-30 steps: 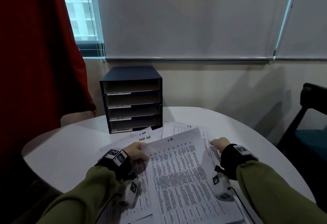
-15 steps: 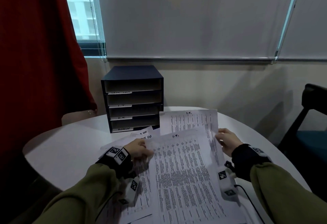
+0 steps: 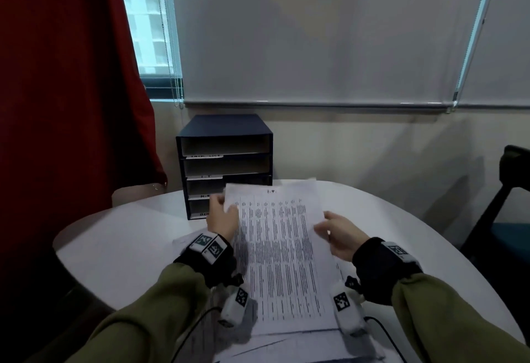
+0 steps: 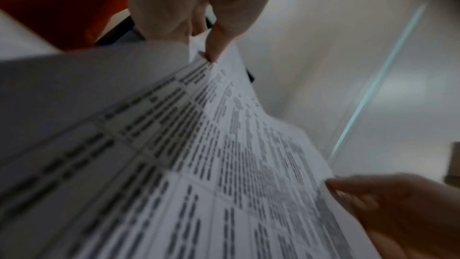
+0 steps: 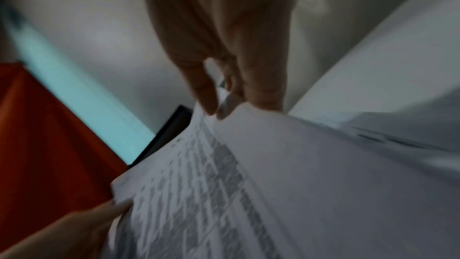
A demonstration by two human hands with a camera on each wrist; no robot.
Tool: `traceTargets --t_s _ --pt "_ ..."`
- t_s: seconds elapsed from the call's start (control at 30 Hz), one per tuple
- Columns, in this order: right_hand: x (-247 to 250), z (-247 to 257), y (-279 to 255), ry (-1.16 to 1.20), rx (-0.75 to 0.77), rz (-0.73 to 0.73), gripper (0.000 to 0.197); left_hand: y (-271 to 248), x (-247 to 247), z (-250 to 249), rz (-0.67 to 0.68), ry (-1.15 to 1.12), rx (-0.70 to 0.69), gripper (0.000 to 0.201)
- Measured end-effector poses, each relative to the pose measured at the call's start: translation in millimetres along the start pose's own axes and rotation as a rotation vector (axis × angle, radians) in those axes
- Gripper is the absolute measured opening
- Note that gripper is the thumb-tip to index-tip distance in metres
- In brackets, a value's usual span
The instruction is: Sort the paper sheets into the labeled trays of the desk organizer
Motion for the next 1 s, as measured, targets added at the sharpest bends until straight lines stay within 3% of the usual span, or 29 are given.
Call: traceTargets --t_s 0.17,0.27,0.33,0.4,0.53,0.67,0.77,0.93,1.0 --pt "-32.4 107.0 0.1 0.01 0.402 -0.039 0.03 -60.5 33.3 -108.1 -0.08 -0.148 -0.372 0.067" --pt "-45.7 141.8 1.8 0.054 0.539 -0.084 0.021 -88.2 47.1 -145.8 -0.134 -0.212 -0.539 0.068" --pt "-55.0 140.4 -1.8 -0.011 0.554 -0.107 0.016 -94.2 45.6 -144.9 -0.144 -0.21 -0.567 0.066" --pt "-60.9 123.4 -8.4 -0.046 0.53 -0.125 0.021 -85.8 38.7 -122.9 -0.131 -0.194 -0.508 0.063" --pt "-58.4 64.5 -18.4 -0.213 0.388 -0.156 0.024 -43.9 20.4 -52.0 -0.057 -0.149 -0.261 0.056" --pt "-56.6 21.7 -17.1 -0.356 0.265 -0.142 0.019 -15.6 -1.0 10.6 0.15 0.009 0.005 0.05" --pt "-54.6 17.6 -9.9 -0.533 0.232 -0.167 0.016 -5.7 -4.6 26.9 0.192 0.11 0.059 0.034" --pt "-43.1 -15.4 29.5 -0.472 0.032 -0.201 0.046 15.0 12.8 33.9 0.166 0.182 0.146 0.027" --pt "-47.5 -29.0 36.3 -0.439 -0.04 -0.164 0.028 23.5 18.9 47.7 0.194 0.183 0.203 0.038"
Point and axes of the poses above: each hand's wrist, its own y-axis towards the middle knuckle, its own x-axis out of the back of the hand, z = x × y, the point moved 10 cm from there along y, towards the middle knuckle, and after that the axes turned 15 degrees about x, right-handed, at the moved point
